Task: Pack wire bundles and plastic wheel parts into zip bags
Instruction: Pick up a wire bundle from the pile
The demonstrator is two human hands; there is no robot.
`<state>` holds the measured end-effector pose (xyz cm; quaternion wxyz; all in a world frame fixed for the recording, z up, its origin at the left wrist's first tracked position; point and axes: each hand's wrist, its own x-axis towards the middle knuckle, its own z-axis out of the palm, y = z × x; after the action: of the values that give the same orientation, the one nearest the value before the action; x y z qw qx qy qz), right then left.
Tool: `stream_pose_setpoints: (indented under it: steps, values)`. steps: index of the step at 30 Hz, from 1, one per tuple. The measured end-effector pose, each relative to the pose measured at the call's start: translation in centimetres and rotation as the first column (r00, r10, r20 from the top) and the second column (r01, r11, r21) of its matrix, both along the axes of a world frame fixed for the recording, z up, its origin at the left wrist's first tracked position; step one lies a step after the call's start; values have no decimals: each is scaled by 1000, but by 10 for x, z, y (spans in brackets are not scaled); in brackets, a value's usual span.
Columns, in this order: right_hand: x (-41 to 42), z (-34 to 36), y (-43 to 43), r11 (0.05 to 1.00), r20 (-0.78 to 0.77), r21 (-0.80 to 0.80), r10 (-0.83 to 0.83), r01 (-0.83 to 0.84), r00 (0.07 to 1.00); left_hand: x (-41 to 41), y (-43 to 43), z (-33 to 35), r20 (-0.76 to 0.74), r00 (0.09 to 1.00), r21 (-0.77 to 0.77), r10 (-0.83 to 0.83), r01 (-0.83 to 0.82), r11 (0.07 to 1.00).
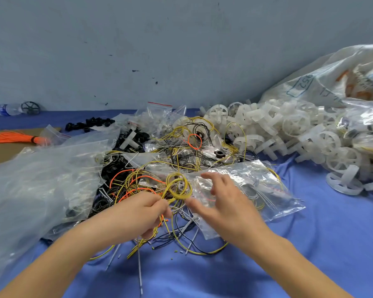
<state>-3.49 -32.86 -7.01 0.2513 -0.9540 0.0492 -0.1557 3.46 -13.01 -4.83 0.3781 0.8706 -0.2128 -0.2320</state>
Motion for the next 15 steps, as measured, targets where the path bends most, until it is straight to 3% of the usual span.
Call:
stream_pose_setpoints:
  steps: [2, 4, 9, 13, 15]
  values:
    - [1, -11, 6, 979, -58, -203, -20, 8, 998, -2, 3, -1, -33, 998, 102, -56, 59, 993]
    - [4, -14, 8, 959, -63, -281, -55, 35, 996, -5, 4, -1, -48, 995, 159, -84, 91, 983]
    - [1, -7, 1, 988, 41, -102, -115, 119, 992, -13, -7, 0, -114, 990, 107, -86, 98, 989]
    - [-10, 0, 2, 981, 208, -125, -123, 151, 971, -23, -27, 6, -174, 982, -29, -79, 76, 997]
    - [-14, 2, 3, 972, 288, -173, -106, 160, 952, -22, -39, 7, -106, 993, -90, -52, 42, 995]
